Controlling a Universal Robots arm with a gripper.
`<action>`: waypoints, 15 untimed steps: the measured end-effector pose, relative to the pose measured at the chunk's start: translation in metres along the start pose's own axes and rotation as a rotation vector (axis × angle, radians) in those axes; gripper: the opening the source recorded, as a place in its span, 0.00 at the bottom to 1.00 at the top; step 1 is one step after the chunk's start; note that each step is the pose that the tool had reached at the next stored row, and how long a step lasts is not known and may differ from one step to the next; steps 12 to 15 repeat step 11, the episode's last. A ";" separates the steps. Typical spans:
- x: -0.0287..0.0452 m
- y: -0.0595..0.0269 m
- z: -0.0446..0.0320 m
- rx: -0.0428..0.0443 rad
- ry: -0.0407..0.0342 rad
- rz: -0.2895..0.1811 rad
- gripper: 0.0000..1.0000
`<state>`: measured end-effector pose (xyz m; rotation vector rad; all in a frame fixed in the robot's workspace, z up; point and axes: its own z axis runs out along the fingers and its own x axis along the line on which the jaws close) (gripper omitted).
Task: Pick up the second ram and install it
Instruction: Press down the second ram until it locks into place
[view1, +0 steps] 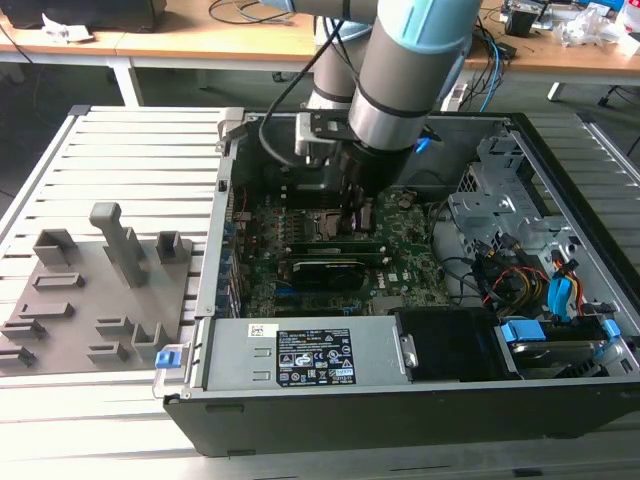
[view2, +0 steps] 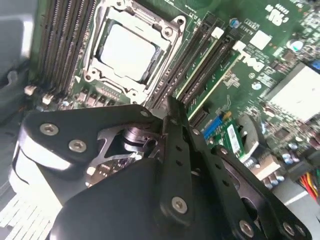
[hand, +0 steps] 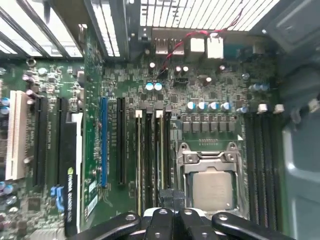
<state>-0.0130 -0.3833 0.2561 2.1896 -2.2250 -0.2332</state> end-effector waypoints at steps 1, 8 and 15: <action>-0.0005 0.0003 -0.0046 -0.0001 0.0001 0.000 0.11; -0.0042 0.0022 -0.0357 -0.0007 0.0001 0.000 0.11; -0.0042 0.0022 -0.0358 -0.0007 0.0001 0.000 0.11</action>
